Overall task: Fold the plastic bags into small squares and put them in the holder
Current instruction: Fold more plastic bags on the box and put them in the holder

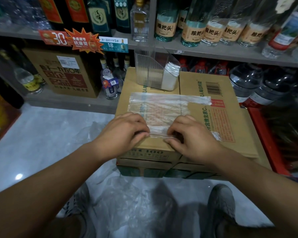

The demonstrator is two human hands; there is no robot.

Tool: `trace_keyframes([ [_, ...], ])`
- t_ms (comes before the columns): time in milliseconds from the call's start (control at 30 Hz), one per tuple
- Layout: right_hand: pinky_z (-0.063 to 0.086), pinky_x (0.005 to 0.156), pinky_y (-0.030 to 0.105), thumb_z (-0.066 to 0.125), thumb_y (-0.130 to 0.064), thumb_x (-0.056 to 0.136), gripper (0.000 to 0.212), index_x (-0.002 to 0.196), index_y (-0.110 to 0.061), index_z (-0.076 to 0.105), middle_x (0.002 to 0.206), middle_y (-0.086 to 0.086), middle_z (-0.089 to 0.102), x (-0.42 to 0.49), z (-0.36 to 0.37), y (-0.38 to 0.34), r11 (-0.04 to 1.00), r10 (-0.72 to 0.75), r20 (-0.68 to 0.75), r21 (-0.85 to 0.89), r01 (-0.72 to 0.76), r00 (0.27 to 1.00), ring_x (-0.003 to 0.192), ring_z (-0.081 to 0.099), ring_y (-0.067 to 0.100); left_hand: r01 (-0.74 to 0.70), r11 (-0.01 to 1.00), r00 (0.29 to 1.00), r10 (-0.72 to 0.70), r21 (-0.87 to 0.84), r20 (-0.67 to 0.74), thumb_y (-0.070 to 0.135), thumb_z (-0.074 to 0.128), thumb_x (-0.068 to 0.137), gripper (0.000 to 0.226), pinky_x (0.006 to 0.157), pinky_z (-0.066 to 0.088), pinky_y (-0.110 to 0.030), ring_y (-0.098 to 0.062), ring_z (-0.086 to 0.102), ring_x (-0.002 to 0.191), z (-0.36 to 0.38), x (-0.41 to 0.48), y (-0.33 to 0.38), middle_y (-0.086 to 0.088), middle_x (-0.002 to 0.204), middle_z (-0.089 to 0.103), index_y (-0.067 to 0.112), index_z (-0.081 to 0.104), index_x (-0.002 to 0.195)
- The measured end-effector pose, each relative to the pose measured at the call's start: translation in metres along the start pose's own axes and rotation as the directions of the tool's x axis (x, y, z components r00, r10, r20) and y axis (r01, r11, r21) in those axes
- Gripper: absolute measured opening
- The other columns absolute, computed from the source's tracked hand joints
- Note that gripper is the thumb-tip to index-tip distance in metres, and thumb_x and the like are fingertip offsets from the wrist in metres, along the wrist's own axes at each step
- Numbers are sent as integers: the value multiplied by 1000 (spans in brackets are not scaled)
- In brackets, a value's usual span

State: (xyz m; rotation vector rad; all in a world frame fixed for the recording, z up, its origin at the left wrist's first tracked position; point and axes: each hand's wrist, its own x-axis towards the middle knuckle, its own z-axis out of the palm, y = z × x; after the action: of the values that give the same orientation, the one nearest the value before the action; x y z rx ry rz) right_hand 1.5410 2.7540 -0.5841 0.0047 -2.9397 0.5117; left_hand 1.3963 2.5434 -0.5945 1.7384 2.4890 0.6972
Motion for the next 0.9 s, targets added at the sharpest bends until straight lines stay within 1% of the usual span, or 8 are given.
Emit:
trace_keyframes([
  [133, 48, 79, 36, 70, -30, 91, 10, 94, -21, 70, 94, -4, 61, 1, 0, 1, 999, -20, 3, -39, 20, 1000, 95, 53, 20, 44, 998, 999, -45, -54, -8, 41, 58, 96, 24, 88, 51, -43, -13, 59, 99, 0, 1, 1, 11, 101, 67, 27, 77, 102],
  [300, 42, 78, 32, 64, -27, 96, 8, 96, -20, 67, 96, -2, 60, 4, 0, 1, 996, -10, 22, -86, 12, 1000, 96, 51, 20, 56, 995, 998, -56, -83, 4, 59, 58, 88, 38, 89, 51, -40, -11, 57, 102, 0, 0, 2, 13, 103, 63, 29, 76, 102],
  [367, 43, 80, 32, 62, -28, 97, 7, 97, -21, 66, 97, -4, 59, 6, -2, 1, 999, 20, 34, -34, -19, 999, 97, 50, 17, 53, 995, 999, -53, -88, -1, 54, 64, 88, 33, 89, 51, -40, -11, 57, 102, 0, -1, 0, 13, 104, 64, 28, 76, 105],
  [467, 45, 85, 34, 61, -32, 97, 9, 99, -24, 65, 98, -9, 59, 6, -8, 1, 998, 50, 45, 28, -51, 998, 97, 48, 11, 48, 993, 998, -51, -105, -33, 36, 69, 94, 17, 88, 52, -41, -11, 59, 101, 0, 0, 0, 12, 103, 67, 26, 77, 106],
  [567, 43, 81, 29, 64, -44, 92, 21, 102, -26, 63, 98, -11, 57, 4, -13, -2, 998, 53, 73, -18, -52, 996, 95, 47, 10, 74, 988, 994, -84, -133, -69, 33, 62, 97, 17, 88, 53, -38, -9, 60, 99, -3, 1, 3, 13, 102, 69, 25, 75, 105],
  [633, 46, 80, 32, 67, -36, 91, 16, 101, -23, 65, 96, -8, 61, 2, -15, -4, 998, 21, 42, -64, -19, 999, 94, 49, 14, 99, 981, 990, -113, -165, -79, 31, 62, 98, 17, 88, 53, -35, -6, 60, 99, -5, 2, 5, 14, 102, 69, 25, 75, 106],
  [733, 48, 80, 37, 62, -25, 95, 8, 97, -20, 67, 93, -4, 65, 3, -22, -8, 996, 27, -21, -79, -29, 999, 92, 53, 18, 154, 958, 978, -183, -241, -103, 28, 69, 94, 17, 89, 51, -26, -2, 60, 99, -12, 4, 9, 15, 102, 68, 23, 75, 109],
  [900, 48, 76, 36, 58, -25, 97, 9, 101, -20, 65, 96, -4, 63, 17, -42, -15, 997, 78, -80, -8, -79, 994, 90, 57, 16, 302, 841, 916, -387, -449, -109, 32, 83, 79, 48, 83, 39, -2, 5, 56, 104, -28, 10, 11, 16, 107, 64, 28, 63, 123],
])
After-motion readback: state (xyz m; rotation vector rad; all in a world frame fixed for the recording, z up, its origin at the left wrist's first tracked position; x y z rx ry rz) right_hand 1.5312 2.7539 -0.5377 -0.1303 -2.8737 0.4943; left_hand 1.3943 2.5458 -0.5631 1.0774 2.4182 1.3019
